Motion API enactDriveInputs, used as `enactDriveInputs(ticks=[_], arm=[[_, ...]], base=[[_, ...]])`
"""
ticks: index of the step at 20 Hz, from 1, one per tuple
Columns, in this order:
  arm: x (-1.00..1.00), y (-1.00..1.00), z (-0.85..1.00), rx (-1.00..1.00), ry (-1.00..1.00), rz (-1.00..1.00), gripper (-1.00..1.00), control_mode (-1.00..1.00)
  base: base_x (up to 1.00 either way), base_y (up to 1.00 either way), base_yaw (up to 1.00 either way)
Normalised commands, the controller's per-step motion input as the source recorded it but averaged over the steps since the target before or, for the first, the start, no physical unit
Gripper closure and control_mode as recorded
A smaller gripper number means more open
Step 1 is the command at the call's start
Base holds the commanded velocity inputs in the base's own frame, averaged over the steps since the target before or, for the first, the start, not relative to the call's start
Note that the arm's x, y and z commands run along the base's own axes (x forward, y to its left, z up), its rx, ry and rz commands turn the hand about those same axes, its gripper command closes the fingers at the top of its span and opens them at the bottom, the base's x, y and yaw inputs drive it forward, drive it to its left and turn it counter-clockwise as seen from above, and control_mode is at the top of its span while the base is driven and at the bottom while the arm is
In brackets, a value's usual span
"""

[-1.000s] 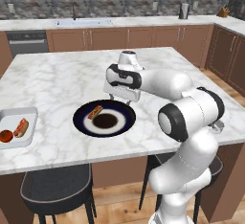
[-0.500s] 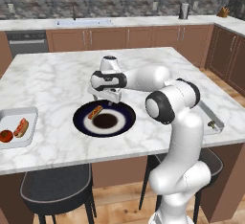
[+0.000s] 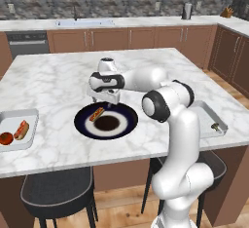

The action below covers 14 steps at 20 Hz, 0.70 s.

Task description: Place one cooked food and one vegetable from the large plate to each tupperware container.

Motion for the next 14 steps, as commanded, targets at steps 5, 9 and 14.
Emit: enactDriveInputs(ticks=[5,9,14], arm=[[0.22,0.0,-0.47,0.0,0.02,0.0,-1.0,-1.0],[0.09,0.03,-0.37,0.0,0.03,-0.01,-1.0,-1.0],[0.09,0.15,-0.26,0.0,0.06,0.0,-1.0,-1.0]], base=[[0.0,0.0,0.0],[0.0,0.0,0.0],[0.0,0.0,0.0]])
